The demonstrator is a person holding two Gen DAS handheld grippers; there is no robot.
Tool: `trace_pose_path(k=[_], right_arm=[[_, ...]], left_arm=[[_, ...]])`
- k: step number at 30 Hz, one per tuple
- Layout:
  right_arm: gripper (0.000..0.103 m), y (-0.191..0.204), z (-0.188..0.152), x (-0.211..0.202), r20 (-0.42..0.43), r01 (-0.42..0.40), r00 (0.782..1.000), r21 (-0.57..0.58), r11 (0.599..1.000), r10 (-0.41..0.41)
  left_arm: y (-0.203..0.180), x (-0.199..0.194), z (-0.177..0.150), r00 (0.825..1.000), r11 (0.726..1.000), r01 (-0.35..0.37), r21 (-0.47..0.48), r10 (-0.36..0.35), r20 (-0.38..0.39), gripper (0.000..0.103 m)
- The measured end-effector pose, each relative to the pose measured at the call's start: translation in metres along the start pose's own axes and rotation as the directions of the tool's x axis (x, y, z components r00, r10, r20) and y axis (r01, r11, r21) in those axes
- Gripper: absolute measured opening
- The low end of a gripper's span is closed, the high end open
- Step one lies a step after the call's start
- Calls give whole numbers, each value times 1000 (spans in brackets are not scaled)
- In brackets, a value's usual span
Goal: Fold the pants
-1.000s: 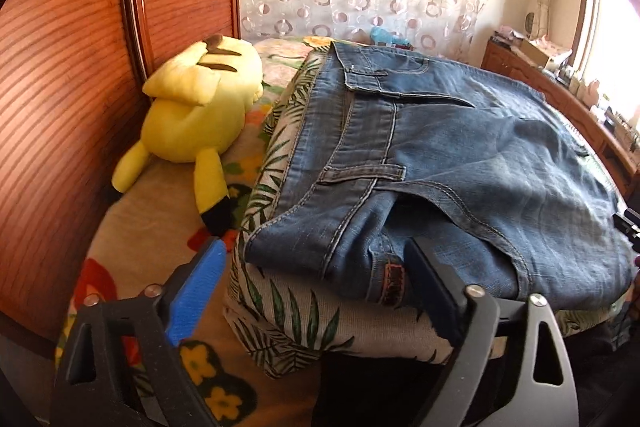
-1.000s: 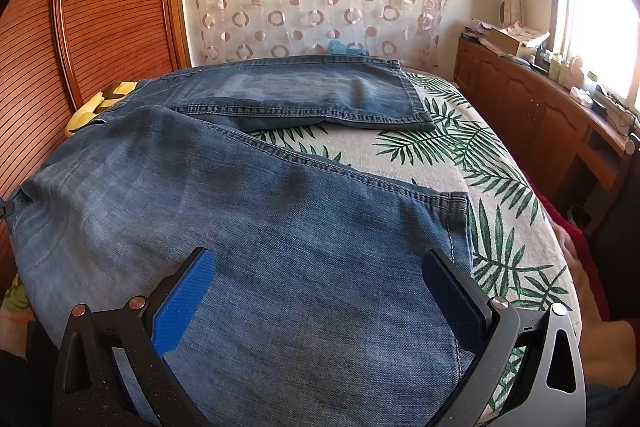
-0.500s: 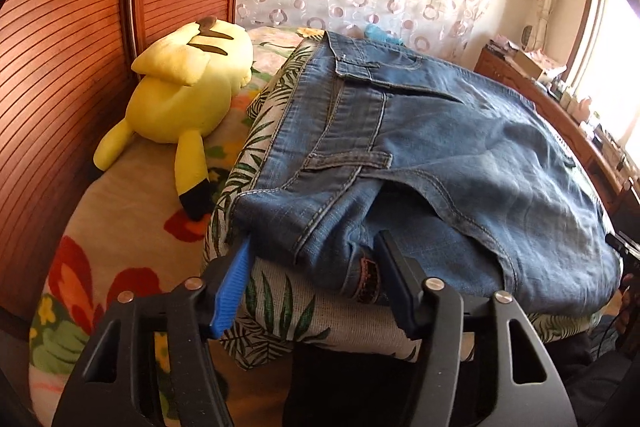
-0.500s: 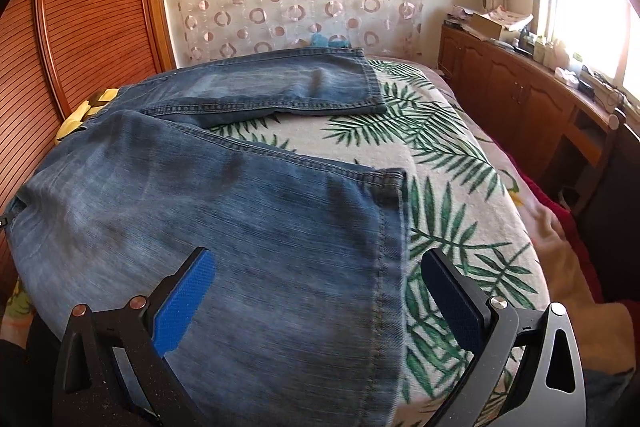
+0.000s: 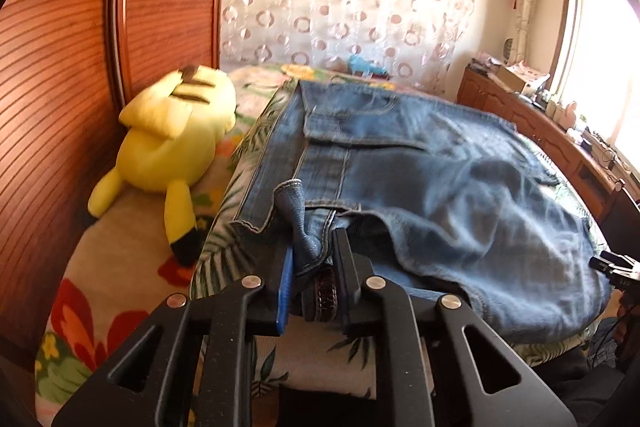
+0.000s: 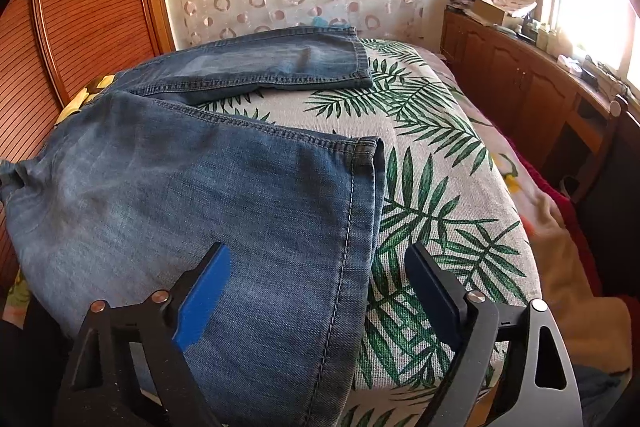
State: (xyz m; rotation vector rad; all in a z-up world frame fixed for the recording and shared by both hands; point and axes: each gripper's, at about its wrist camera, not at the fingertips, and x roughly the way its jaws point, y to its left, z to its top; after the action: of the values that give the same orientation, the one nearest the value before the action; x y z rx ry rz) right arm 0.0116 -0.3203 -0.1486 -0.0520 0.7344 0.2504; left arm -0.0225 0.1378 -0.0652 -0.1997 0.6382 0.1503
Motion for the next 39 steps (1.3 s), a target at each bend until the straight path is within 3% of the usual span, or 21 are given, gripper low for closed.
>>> trace_pose_path(k=[7, 10, 15, 17, 21, 32, 35, 39], right_arm=[[72, -4, 8, -2, -20, 8, 1000, -34, 999, -9], [55, -5, 12, -2, -27, 2, 1000, -37, 999, -3], [11, -4, 24, 3, -57, -56, 997, -71, 996, 52], [8, -4, 28, 2, -53, -65, 997, -87, 994, 60], [6, -4, 43, -13, -6, -80, 997, -109, 991, 80], [6, 19, 106, -54, 183, -56, 979, -210, 976, 95], [6, 26, 114, -38, 173, -65, 979, -221, 973, 104], [6, 29, 109, 7, 92, -76, 991, -226, 971, 99]], left_arm=[[-13, -3, 18, 999, 999, 21, 29, -22, 43, 18], [-19, -3, 25, 998, 998, 29, 47, -32, 55, 17], [-29, -4, 41, 995, 996, 37, 78, -44, 84, 16], [-32, -3, 48, 994, 995, 41, 89, -50, 96, 11], [-35, -3, 61, 989, 994, 97, 55, -102, 104, 11], [-49, 8, 80, 987, 992, 75, 102, -89, 137, 10], [-48, 11, 85, 986, 992, 77, 101, -91, 142, 10], [-51, 14, 84, 986, 991, 75, 110, -90, 138, 10]])
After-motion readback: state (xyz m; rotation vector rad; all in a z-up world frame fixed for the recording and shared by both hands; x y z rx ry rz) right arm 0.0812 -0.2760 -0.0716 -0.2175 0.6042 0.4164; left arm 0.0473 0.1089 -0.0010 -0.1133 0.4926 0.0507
